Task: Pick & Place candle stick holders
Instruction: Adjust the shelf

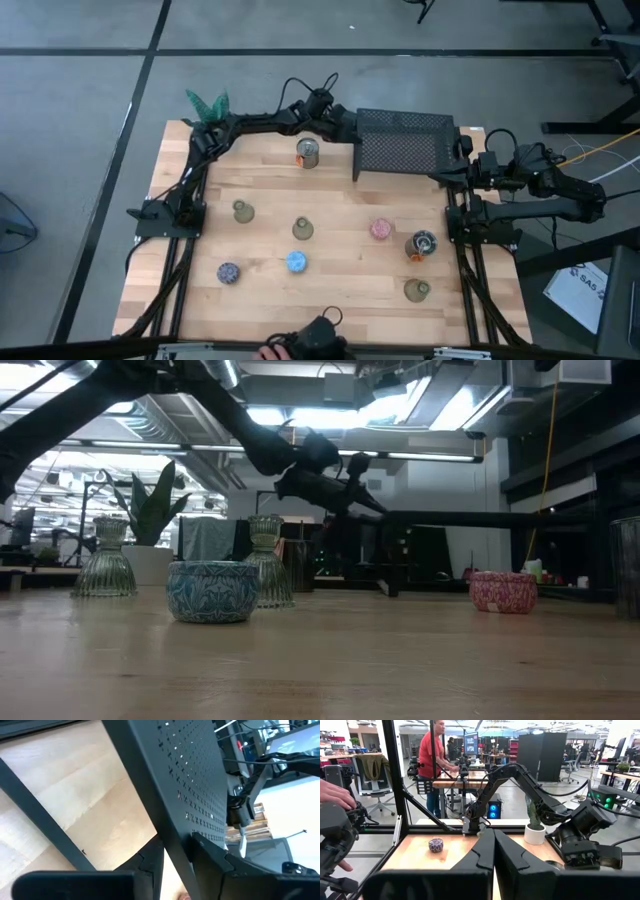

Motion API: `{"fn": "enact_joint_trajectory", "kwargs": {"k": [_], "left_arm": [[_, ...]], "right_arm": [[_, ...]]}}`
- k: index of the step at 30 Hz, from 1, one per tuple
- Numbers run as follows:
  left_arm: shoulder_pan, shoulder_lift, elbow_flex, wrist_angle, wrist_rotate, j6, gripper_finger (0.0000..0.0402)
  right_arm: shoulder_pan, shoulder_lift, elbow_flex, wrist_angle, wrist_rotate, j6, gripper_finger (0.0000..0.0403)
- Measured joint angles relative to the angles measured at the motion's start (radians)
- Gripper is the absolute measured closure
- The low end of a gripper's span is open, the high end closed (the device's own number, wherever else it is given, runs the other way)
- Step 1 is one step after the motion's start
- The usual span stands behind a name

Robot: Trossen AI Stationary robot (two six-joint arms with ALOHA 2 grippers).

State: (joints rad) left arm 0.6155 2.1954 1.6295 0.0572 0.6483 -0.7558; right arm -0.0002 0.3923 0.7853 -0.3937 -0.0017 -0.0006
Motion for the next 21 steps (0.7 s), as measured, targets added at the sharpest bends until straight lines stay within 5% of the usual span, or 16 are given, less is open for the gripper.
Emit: {"fn": "enact_joint_trajectory", "kwargs": {"k": [21], "left_arm": [[0.066, -0.066, -0.003, -0.242, 0.141, 0.100, 0.0331]], "right_arm": [[0.000, 0.000, 0.000, 0.000, 0.000, 0.000, 0.0396]]}}
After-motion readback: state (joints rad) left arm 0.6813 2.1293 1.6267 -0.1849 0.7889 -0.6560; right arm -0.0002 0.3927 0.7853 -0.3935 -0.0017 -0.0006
